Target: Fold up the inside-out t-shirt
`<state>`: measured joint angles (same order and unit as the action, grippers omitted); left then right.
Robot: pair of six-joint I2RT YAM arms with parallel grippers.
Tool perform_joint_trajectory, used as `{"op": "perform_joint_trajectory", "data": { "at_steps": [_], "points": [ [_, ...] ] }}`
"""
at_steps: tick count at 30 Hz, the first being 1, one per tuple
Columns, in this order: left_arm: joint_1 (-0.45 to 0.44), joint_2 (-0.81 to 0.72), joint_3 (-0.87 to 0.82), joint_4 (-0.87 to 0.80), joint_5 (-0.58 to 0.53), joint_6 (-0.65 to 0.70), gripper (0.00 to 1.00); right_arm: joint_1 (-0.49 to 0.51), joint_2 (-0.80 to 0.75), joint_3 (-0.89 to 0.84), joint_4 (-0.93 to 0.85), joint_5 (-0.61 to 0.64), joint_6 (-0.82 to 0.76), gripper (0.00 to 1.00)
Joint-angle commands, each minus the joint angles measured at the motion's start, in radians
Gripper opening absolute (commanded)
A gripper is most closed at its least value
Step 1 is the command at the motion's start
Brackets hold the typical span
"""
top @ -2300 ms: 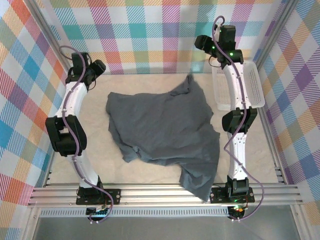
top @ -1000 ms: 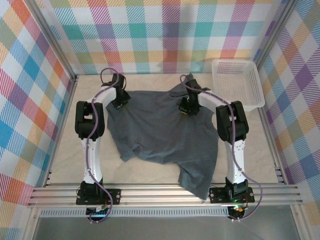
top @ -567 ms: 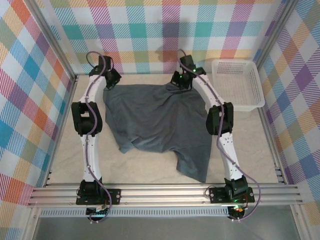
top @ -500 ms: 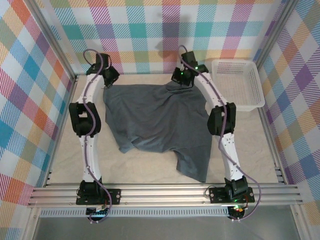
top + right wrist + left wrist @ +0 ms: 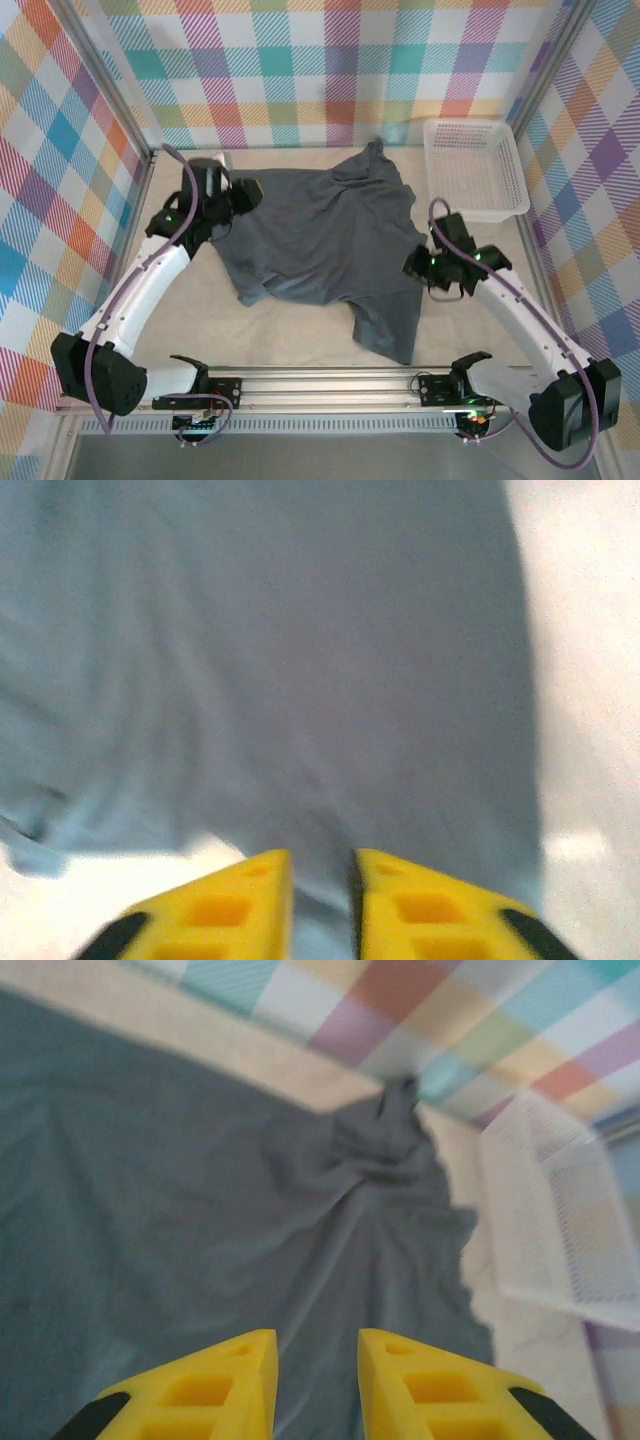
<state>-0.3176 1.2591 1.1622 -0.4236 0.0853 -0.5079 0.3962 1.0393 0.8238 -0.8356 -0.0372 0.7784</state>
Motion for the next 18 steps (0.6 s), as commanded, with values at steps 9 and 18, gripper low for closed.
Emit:
{"op": "perform_joint_trajectory", "data": {
  "at_steps": [9,18],
  "points": [
    [-0.085,0.019,-0.149,-0.006,-0.022,-0.032,0.29,0.143,-0.001,-0.224,-0.241,-0.097,0.185,0.50],
    [-0.086,0.033,-0.131,-0.044,-0.046,-0.036,0.31,0.308,0.035,-0.374,0.056,-0.135,0.377,0.42]
  ]
}}
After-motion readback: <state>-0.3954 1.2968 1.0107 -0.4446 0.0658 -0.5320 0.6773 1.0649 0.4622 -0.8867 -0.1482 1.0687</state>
